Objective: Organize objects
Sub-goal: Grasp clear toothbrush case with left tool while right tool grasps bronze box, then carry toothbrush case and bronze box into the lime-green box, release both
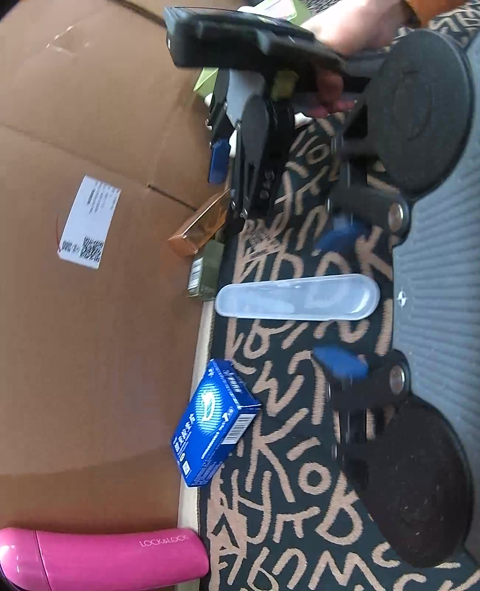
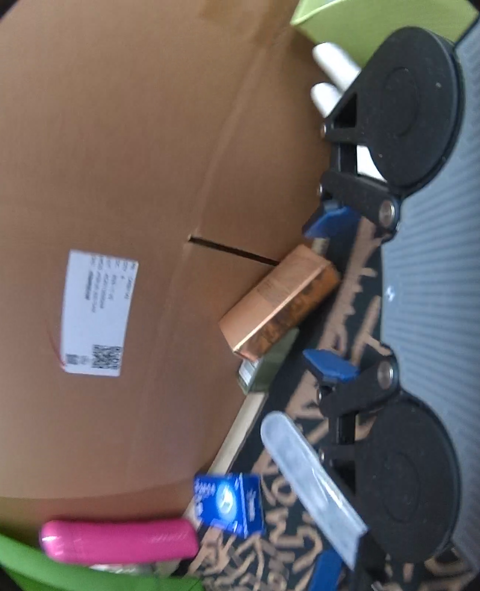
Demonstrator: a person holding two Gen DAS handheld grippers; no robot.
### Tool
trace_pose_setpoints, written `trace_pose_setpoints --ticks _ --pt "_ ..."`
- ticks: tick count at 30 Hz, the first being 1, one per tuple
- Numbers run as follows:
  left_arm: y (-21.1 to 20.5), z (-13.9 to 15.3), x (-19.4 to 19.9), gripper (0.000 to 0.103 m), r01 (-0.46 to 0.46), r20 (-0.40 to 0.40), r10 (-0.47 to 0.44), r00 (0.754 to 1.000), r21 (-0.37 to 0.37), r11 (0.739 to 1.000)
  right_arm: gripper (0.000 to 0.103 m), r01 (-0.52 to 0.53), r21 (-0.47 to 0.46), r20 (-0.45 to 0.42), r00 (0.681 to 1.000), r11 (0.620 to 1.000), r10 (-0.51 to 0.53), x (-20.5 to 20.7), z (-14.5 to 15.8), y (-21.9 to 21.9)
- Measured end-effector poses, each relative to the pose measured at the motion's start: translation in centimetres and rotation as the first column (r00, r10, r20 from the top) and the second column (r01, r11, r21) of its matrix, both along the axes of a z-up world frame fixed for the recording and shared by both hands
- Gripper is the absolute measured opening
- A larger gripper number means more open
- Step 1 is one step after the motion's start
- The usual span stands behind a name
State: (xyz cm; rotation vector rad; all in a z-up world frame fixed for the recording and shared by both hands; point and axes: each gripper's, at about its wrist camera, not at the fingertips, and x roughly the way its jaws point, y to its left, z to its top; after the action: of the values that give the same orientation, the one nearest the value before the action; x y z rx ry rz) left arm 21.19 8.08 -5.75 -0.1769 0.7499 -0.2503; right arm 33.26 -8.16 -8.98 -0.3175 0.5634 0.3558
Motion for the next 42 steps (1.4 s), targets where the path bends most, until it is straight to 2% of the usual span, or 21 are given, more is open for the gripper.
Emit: trace_pose_setpoints --ticks 1,4,5,6,7,9,13,18,21,24,26,28,29,30,31,33,40,42 --pt "-0.1 0.0 0.2 0.067 0.002 0.006 -0.002 1.000 0.005 1.000 0.059 -0.001 -0.019 0.011 1.000 1.000 0.001 0.3 -0.3 0.4" --pt "-1.0 -0.3 1.1 0.066 0.018 0.030 -0.020 0.999 0.049 0.999 0.043 0.005 -0.082 0.048 0.999 0.997 -0.001 0.7 -0.9 1.2" --pt "-1.2 -0.4 1.1 0.058 0.030 0.035 -0.033 0.999 0.072 0.997 0.034 0.007 -0.094 0.053 0.999 0.996 -0.002 0.6 -0.9 1.1" --pt "-1.4 -0.4 1.1 0.036 0.051 0.044 -0.055 0.998 0.097 0.994 0.030 0.005 -0.090 0.057 0.998 0.996 0.000 0.3 -0.7 0.9" --pt "-1.5 -0.5 0.9 0.029 0.071 0.049 -0.078 0.996 0.123 0.990 0.024 -0.002 -0.080 0.059 0.998 0.997 0.006 -0.1 -0.4 0.5" --pt "-1.4 -0.4 0.5 0.028 0.087 0.045 -0.094 0.995 0.133 0.987 0.024 -0.019 -0.034 0.028 0.999 0.999 0.020 -0.8 0.6 -0.7" --pt "-1.2 -0.3 -1.5 0.028 0.131 0.018 -0.133 0.991 0.098 0.987 0.023 -0.061 0.078 -0.060 0.996 0.995 0.066 -3.5 2.7 -3.5" --pt "-2.4 -0.1 -6.1 0.028 0.216 0.001 -0.218 0.976 0.111 0.970 0.023 -0.146 0.185 -0.180 0.967 0.972 0.179 -9.3 4.7 -7.0" --pt "-2.8 0.0 -9.0 0.028 0.249 -0.016 -0.249 0.968 0.092 0.964 0.023 -0.147 0.241 -0.248 0.946 0.959 0.207 -12.8 5.0 -9.2" --pt "-3.5 0.0 -10.9 0.028 0.259 -0.023 -0.258 0.966 0.091 0.962 0.023 -0.124 0.251 -0.286 0.938 0.960 0.196 -15.6 4.5 -10.1" --pt "-4.3 0.0 -11.3 0.032 0.244 -0.019 -0.243 0.970 0.104 0.964 0.023 -0.111 0.220 -0.288 0.942 0.969 0.173 -17.0 3.7 -10.2" --pt "-5.2 0.0 -10.9 0.039 0.235 -0.019 -0.235 0.972 0.126 0.964 0.025 -0.108 0.196 -0.262 0.952 0.975 0.158 -18.0 3.2 -10.1" --pt "-5.5 0.0 -10.6 0.046 0.227 -0.019 -0.226 0.974 0.136 0.964 0.026 -0.105 0.189 -0.253 0.955 0.976 0.152 -18.2 3.1 -9.9" --pt "-5.8 -0.1 -10.3 0.047 0.223 -0.018 -0.223 0.975 0.143 0.964 0.027 -0.103 0.182 -0.246 0.958 0.978 0.147 -18.3 3.1 -9.7" --pt "-6.2 -0.2 -9.9 0.047 0.226 -0.015 -0.227 0.974 0.151 0.962 0.027 -0.108 0.171 -0.230 0.962 0.979 0.146 -18.4 3.1 -9.4" --pt "-6.8 -0.3 -9.5 0.037 0.230 -0.011 -0.232 0.973 0.183 0.956 0.027 -0.113 0.138 -0.202 0.969 0.984 0.140 -18.4 2.9 -8.9" --pt "-7.7 -0.6 -9.8 0.038 0.211 0.034 -0.227 0.973 0.259 0.943 0.027 -0.116 0.137 -0.192 0.971 0.984 0.142 -18.1 2.1 -8.2" --pt "-7.7 -0.5 -9.9 0.029 0.208 0.033 -0.223 0.974 0.253 0.945 0.023 -0.113 0.147 -0.201 0.969 0.983 0.142 -17.9 1.5 -8.3"
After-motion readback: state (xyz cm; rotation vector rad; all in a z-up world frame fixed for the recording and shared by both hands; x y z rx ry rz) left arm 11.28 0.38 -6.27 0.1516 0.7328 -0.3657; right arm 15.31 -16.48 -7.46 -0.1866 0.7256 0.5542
